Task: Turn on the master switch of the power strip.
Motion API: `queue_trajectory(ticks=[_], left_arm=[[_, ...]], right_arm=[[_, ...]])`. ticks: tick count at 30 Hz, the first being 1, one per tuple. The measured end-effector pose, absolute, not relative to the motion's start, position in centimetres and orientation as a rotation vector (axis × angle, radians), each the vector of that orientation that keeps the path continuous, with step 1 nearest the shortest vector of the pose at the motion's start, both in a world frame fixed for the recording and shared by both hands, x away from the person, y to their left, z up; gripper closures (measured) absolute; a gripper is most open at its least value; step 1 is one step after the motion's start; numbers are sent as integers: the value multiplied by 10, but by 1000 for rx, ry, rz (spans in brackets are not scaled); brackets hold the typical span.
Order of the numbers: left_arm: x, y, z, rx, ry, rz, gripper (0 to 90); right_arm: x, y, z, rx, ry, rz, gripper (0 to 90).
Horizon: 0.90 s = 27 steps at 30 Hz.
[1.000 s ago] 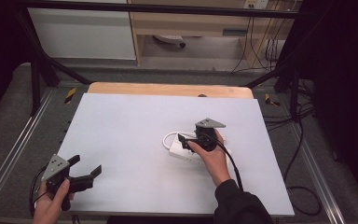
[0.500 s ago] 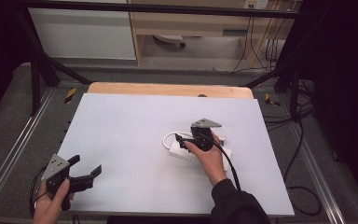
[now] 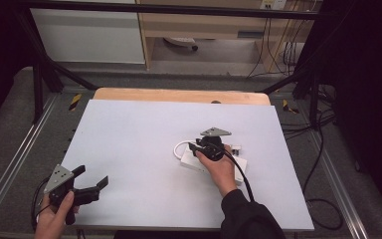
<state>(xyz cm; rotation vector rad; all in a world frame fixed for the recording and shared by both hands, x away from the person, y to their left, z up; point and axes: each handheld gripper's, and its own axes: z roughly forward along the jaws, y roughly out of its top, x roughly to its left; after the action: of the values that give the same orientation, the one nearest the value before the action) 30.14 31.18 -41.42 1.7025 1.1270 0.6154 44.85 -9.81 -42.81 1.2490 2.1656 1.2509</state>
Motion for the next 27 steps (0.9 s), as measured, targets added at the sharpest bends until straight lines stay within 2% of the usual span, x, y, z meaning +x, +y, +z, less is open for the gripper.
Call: queue_trajectory(ticks=[14, 27], left_arm=[[301, 311, -414, 1704, 1123, 614, 59], [302, 310, -414, 1705, 1123, 616, 58]], right_arm=[[450, -95, -429, 1227, 2206, 1213, 878], [452, -90, -429, 1201, 2238, 1160, 900]])
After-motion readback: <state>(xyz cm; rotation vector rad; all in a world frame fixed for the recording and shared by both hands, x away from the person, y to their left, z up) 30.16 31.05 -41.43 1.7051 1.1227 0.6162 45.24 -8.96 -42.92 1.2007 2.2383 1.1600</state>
